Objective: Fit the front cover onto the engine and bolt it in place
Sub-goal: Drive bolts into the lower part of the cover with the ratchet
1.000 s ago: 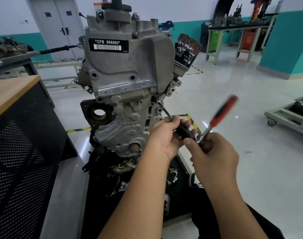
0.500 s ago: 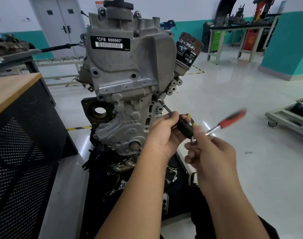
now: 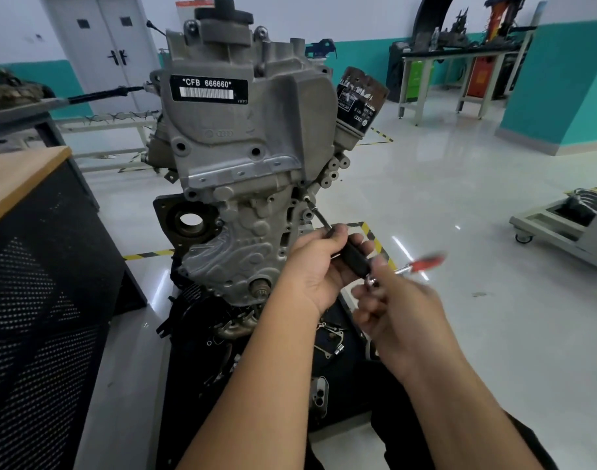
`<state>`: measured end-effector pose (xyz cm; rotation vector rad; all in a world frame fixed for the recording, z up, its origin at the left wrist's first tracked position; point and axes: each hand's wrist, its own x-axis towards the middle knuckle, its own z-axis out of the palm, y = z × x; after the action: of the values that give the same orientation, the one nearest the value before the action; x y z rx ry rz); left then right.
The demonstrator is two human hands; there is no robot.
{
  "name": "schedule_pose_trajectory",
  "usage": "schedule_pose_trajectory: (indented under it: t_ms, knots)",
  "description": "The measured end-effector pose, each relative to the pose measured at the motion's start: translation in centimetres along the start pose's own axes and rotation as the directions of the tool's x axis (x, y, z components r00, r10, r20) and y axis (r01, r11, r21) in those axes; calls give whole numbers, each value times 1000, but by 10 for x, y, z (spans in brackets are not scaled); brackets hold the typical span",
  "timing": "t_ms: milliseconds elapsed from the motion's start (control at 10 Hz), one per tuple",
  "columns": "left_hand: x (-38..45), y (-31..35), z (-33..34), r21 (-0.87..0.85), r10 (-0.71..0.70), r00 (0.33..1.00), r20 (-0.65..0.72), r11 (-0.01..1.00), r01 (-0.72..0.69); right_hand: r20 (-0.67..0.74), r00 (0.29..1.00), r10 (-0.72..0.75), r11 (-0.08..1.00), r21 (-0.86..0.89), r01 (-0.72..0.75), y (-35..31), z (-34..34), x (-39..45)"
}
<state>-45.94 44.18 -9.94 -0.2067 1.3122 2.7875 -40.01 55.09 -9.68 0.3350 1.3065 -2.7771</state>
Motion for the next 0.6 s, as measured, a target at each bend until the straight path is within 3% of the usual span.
schedule_pose_trajectory:
  t_ms: [100, 200, 300, 400, 500, 600]
  knots:
    - [2, -3, 6, 26, -5, 1000, -21, 1000, 6, 25, 953, -301, 766, -588, 258, -3, 2, 4]
    - [3, 2, 4, -75, -31, 999, 29, 997, 33, 41, 972, -230, 844, -489, 221, -13, 6, 0]
    - [4, 10, -1, -154, -61, 998, 35, 986, 66, 113, 976, 187, 977, -128, -173, -33, 17, -9]
    - [3, 5, 7, -81, -45, 999, -15, 996, 43, 138, 957, -257, 537, -803, 260, -34, 9, -6]
    - [4, 5, 7, -115, -62, 998, 20, 991, 63, 257, 933, -251, 485, -801, 350, -22, 4, -7]
    - [5, 15, 1, -151, -72, 996, 58, 985, 80, 169, 940, 295, 953, 23, -303, -35, 28, -14]
